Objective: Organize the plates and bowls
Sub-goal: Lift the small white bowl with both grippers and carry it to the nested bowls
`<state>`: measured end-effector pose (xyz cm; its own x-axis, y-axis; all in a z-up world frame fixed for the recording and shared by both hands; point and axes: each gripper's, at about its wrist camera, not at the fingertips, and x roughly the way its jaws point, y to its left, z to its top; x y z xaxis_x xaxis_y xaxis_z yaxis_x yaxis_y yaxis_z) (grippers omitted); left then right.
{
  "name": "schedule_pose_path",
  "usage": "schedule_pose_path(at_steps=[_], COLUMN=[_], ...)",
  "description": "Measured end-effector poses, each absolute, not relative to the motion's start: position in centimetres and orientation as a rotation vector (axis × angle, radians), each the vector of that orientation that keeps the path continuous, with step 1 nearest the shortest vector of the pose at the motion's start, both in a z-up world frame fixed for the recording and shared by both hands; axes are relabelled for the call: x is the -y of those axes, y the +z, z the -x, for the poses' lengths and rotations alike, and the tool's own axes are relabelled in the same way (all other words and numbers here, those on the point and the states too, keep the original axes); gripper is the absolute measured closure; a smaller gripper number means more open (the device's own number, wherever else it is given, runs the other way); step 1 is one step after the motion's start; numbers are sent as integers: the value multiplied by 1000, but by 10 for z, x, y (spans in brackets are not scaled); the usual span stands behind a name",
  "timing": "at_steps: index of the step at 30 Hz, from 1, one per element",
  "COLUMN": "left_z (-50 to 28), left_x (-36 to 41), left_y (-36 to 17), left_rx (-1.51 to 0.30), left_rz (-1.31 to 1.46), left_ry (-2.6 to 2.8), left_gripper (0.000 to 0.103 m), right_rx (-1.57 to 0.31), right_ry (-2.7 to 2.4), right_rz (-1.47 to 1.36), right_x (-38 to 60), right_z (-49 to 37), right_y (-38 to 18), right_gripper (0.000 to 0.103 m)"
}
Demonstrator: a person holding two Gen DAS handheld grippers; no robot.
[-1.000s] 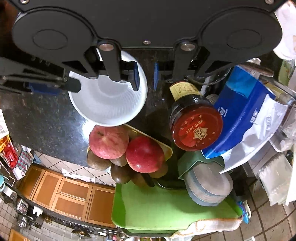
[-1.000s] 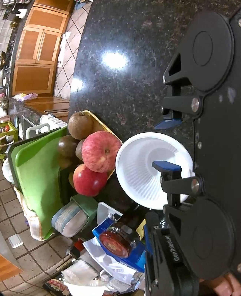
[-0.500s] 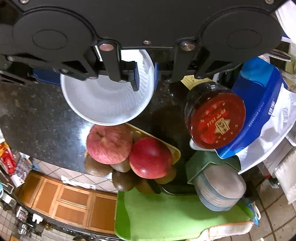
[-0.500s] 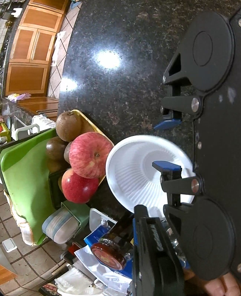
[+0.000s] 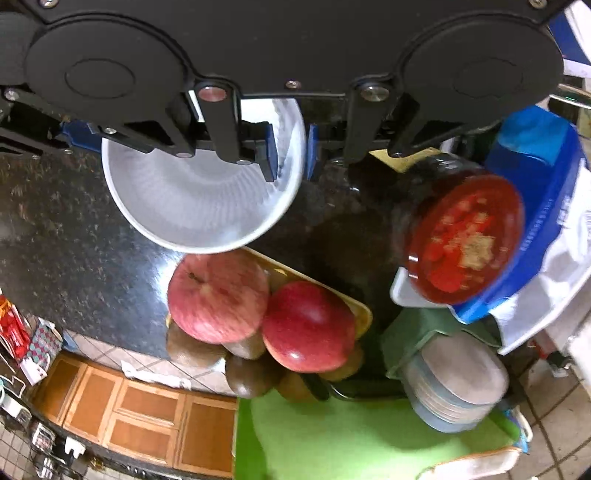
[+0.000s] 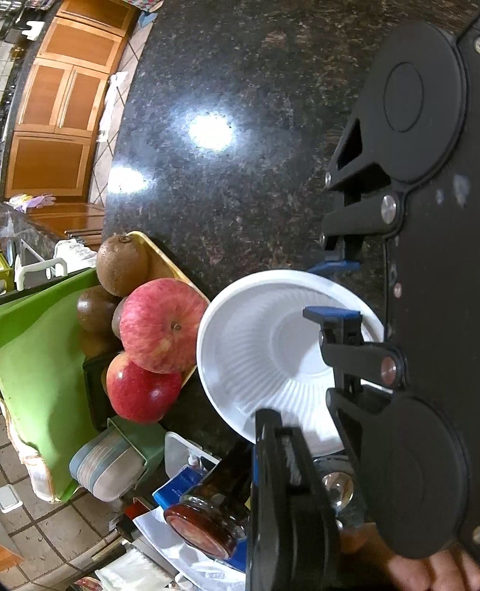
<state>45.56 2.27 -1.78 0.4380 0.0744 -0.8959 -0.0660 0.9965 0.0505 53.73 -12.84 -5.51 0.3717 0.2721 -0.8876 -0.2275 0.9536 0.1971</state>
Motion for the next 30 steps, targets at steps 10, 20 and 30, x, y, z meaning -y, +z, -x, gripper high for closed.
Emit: schedule_pose_path(at_steps=[10, 20, 30], left_z=[-440, -394, -340], left_x=[-11, -4, 8], left_y=[-20, 10, 34], left_rx=[-1127, -1083, -1027], left_rz=[-49, -50, -93], left_ry=[17, -36, -94], left_gripper=[75, 76, 76], right_rx=[-1165, -1114, -1068], right_ry=[307, 285, 247], right_rz=[-79, -38, -38], right_x=[139, 141, 153], right_z=[-520, -465, -399], right_y=[-47, -12, 17], right_gripper=[83, 82, 82])
